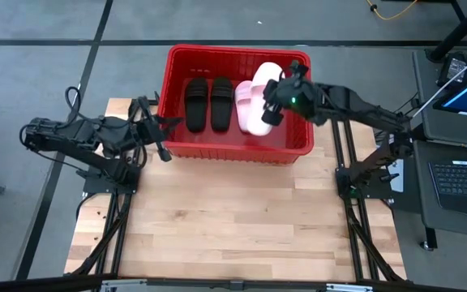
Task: Pick and place slides into bin
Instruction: Put the pink slide into the red bin
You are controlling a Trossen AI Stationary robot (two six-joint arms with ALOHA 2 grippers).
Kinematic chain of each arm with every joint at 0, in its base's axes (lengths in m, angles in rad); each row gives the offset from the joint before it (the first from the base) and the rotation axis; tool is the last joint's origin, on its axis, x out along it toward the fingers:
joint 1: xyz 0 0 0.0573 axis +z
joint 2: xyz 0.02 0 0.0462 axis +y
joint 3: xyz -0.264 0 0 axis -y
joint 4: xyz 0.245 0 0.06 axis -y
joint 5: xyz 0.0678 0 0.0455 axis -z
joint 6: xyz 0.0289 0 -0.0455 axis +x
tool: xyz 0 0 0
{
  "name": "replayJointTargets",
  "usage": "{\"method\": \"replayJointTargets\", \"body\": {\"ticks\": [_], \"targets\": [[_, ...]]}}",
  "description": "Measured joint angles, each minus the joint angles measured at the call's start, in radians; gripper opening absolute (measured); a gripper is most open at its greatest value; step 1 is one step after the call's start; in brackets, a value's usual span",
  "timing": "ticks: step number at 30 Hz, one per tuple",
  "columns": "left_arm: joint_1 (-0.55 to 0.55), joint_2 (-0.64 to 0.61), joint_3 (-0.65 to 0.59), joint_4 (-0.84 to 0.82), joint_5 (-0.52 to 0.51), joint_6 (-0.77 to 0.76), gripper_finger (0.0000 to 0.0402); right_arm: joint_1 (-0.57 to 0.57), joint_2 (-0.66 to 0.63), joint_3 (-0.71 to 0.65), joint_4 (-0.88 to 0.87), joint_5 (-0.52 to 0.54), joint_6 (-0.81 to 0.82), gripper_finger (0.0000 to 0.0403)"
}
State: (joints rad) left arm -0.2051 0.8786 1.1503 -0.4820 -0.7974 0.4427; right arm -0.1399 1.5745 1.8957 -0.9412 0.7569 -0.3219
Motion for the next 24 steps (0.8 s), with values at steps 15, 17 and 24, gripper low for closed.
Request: {"method": "replayJointTargets", "body": {"ticks": [15,17,24], "targets": [[0.145,-0.054,-0.094,-0.014,0.008,-0.068,0.0001,-0.294,0.003,-0.023,0.021,-0.404,-0.208,0.0013],[0.155,-0.057,-0.103,-0.018,0.008,-0.085,0.0002,-0.320,0.003,-0.023,0.009,-0.427,-0.245,0.0013],[0.177,-0.059,-0.110,-0.022,0.008,-0.115,0.0001,-0.412,0.005,-0.065,0.034,-0.497,-0.260,0.0013]]}}
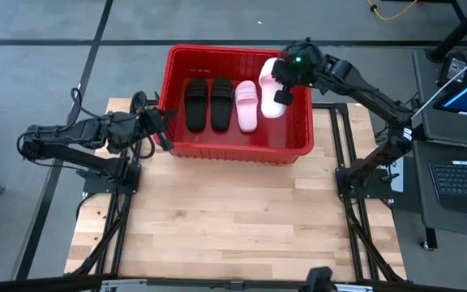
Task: Pick and place slides into bin
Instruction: Put the pink slide into the red bin
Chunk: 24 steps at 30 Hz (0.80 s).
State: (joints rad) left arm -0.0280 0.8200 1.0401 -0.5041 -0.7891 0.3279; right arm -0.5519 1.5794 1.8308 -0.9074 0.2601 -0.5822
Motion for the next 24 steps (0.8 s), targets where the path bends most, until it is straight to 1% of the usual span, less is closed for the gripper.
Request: {"method": "replayJointTargets", "body": {"ticks": [2,8,12,14,20,24], "targets": [[0.006,0.000,0.000,0.000,0.000,-0.015,0.0003,-0.018,0.002,-0.059,0.031,-0.002,-0.018,0.0013],[0.024,0.000,0.000,0.007,0.000,-0.031,0.0001,-0.057,0.004,-0.270,0.233,-0.036,-0.098,0.0013],[0.037,0.001,0.000,0.007,0.000,-0.042,0.0003,-0.098,0.004,-0.387,0.356,-0.062,-0.107,0.0013],[0.045,0.001,0.000,0.007,0.000,-0.055,0.0001,-0.121,0.004,-0.428,0.387,-0.101,-0.105,0.0013],[0.055,0.001,0.000,0.007,0.000,-0.056,0.0003,-0.163,0.003,-0.514,0.512,-0.113,-0.107,0.0013],[0.061,0.001,0.000,0.007,0.000,-0.056,0.0001,-0.189,0.004,-0.551,0.546,-0.160,-0.113,0.0013]]}}
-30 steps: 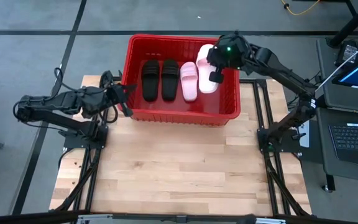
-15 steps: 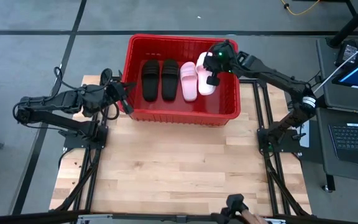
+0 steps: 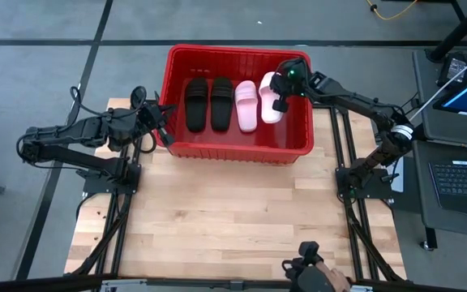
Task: Pick and place slides into bin
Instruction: Put the pink slide into the red bin
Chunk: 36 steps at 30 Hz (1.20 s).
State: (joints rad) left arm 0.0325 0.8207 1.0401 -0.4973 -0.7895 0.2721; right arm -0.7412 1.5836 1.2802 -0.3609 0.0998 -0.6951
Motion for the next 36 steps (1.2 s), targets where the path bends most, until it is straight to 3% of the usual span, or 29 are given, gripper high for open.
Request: {"method": "replayJointTargets", "body": {"ticks": [11,23,36], "targets": [[0.005,0.000,0.000,-0.001,0.000,0.002,0.0003,-0.035,0.012,-0.079,0.103,-0.034,-0.073,0.0013],[0.005,0.000,0.000,0.000,0.000,0.000,0.0001,-0.048,0.140,-0.081,0.213,-0.042,-0.084,0.0013],[0.005,0.000,0.000,-0.020,-0.003,0.002,0.0003,-0.067,0.160,-0.081,0.217,-0.016,-0.103,0.0013]]}}
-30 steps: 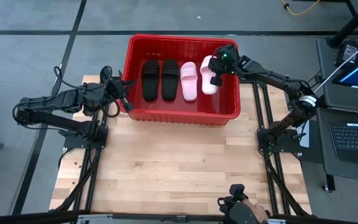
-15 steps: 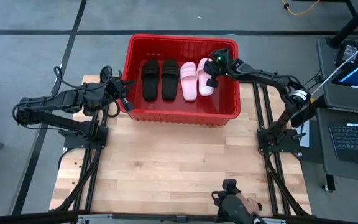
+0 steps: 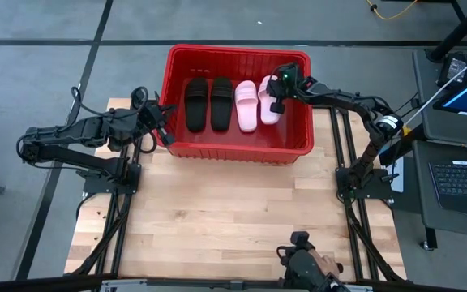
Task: Pick and place slides into bin
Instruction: Put the pink slide into the red bin
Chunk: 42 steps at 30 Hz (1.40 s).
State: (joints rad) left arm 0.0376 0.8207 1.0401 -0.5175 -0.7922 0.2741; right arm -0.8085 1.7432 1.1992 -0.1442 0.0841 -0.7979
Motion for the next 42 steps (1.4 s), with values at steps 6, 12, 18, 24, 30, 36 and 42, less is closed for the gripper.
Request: {"method": "replayJointTargets", "body": {"ticks": [6,12,18,24,30,36,42], "targets": [[0.000,0.000,0.000,-0.007,-0.001,0.000,0.0002,0.001,0.003,0.000,-0.015,-0.030,0.000,0.0013],[0.000,0.000,0.000,-0.007,-0.001,-0.002,0.0001,0.000,0.040,0.001,-0.011,-0.017,0.001,0.0013],[0.000,0.000,0.000,-0.006,-0.001,-0.019,0.0001,0.000,0.049,0.001,0.009,0.019,0.001,0.0013],[0.000,0.000,0.000,-0.006,-0.001,-0.026,0.0003,-0.005,0.049,0.001,-0.005,0.006,0.005,0.0013],[0.000,0.000,0.000,-0.006,-0.001,-0.026,0.0002,-0.005,0.049,0.001,-0.001,-0.002,0.006,0.0013],[0.000,0.008,0.000,-0.002,0.000,-0.028,0.0001,-0.005,0.049,0.001,0.016,-0.038,0.006,0.0013],[0.000,0.019,0.000,-0.002,0.002,-0.029,0.0001,-0.007,0.049,0.001,0.027,-0.042,0.006,0.0013]]}}
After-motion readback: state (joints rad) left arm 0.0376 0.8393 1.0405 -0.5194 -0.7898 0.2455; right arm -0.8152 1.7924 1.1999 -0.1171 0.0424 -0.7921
